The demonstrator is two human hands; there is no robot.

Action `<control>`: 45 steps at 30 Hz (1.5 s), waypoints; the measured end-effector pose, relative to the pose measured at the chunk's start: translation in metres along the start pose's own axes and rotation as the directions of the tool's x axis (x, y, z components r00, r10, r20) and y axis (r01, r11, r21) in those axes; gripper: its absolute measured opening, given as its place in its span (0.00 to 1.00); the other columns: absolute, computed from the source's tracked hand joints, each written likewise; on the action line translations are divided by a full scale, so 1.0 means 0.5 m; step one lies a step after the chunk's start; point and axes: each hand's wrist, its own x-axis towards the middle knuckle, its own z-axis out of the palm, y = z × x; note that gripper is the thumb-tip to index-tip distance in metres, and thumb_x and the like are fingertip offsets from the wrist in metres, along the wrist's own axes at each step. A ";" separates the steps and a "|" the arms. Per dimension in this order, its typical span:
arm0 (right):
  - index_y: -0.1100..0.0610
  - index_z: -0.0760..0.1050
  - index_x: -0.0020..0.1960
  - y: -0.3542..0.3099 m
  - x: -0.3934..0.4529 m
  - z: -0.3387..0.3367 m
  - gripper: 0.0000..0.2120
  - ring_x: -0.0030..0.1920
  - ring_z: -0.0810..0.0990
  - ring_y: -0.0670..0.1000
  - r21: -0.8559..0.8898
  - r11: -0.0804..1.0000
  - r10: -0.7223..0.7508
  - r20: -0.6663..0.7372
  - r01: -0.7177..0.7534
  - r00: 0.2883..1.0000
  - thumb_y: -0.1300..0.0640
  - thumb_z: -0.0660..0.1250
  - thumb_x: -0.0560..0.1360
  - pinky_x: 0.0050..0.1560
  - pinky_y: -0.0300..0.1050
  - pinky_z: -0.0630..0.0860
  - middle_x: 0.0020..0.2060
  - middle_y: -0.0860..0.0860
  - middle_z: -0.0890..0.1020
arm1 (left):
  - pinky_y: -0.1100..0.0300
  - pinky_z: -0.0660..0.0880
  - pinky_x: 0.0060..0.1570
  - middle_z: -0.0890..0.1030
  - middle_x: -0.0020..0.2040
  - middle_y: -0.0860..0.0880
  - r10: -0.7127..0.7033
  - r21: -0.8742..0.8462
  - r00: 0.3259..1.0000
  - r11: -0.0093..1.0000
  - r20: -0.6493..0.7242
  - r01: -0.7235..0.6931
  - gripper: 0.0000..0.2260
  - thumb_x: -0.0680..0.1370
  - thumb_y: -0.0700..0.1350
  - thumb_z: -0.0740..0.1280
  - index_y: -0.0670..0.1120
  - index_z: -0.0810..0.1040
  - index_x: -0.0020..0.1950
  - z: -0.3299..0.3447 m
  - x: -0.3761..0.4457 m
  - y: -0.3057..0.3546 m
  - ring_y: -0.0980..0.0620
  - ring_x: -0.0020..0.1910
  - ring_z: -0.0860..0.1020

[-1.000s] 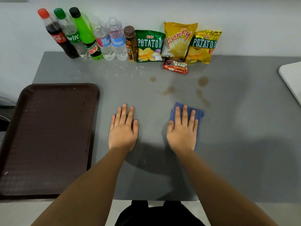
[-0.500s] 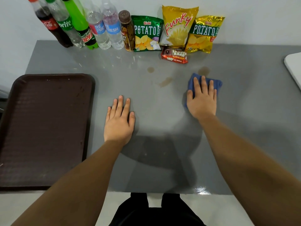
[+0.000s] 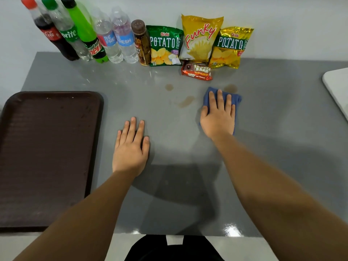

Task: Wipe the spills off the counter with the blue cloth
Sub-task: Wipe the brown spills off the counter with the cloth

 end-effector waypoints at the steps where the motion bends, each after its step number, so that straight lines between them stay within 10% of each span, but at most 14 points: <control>1: 0.48 0.49 0.84 0.004 0.024 -0.003 0.30 0.83 0.45 0.59 0.009 1.000 0.018 0.000 -0.018 1.000 0.43 0.47 0.84 0.82 0.59 0.43 0.84 0.50 0.49 | 0.48 0.48 0.82 0.54 0.85 0.49 0.002 -0.001 1.000 1.000 0.003 -0.002 0.26 0.86 0.55 0.50 0.53 0.56 0.84 -0.001 -0.001 0.000 0.49 0.84 0.50; 33: 0.49 0.46 0.84 0.080 0.076 -0.057 0.29 0.83 0.42 0.59 0.069 0.966 0.248 0.009 -0.249 0.969 0.44 0.45 0.85 0.81 0.59 0.41 0.84 0.51 0.46 | 0.46 0.49 0.82 0.55 0.84 0.47 0.009 0.010 1.000 1.000 -0.024 -0.008 0.26 0.86 0.54 0.52 0.51 0.58 0.84 -0.007 -0.003 0.007 0.48 0.84 0.51; 45: 0.49 0.47 0.84 -0.131 -0.137 0.052 0.29 0.83 0.46 0.60 -0.049 0.980 -0.191 0.047 0.194 0.980 0.45 0.47 0.85 0.82 0.60 0.45 0.84 0.51 0.49 | 0.46 0.49 0.81 0.55 0.84 0.47 0.006 0.017 1.000 1.000 -0.002 -0.006 0.26 0.85 0.54 0.53 0.51 0.57 0.84 -0.010 -0.001 0.010 0.47 0.84 0.51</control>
